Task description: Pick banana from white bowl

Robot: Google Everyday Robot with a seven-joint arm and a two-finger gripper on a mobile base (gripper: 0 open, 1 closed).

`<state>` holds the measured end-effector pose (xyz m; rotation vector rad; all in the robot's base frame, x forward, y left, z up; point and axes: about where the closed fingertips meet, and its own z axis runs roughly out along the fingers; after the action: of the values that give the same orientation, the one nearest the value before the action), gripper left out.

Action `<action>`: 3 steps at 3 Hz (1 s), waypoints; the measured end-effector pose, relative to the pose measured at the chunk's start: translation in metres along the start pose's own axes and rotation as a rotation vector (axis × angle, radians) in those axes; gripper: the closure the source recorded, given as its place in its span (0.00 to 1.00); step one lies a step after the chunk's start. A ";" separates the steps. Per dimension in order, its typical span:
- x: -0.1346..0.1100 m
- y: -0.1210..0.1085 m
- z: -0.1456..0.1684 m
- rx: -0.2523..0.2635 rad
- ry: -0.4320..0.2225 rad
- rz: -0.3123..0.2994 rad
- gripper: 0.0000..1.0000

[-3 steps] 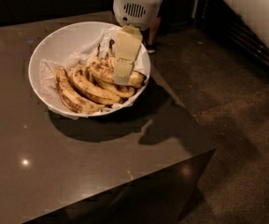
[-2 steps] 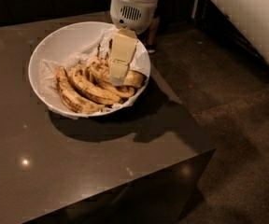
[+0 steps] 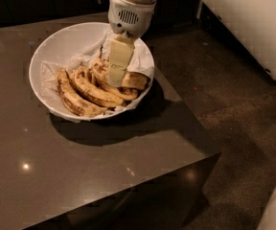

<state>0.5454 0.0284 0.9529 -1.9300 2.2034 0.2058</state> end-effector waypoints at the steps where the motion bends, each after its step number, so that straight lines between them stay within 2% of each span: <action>1: -0.004 -0.003 0.007 -0.026 -0.005 -0.002 0.28; 3: -0.011 -0.008 0.036 -0.109 -0.010 -0.009 0.29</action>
Offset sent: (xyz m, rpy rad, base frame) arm -0.0105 -0.0018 -0.0389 -0.0624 0.2097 0.0669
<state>0.5564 0.0462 0.9208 -1.9901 2.2196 0.3399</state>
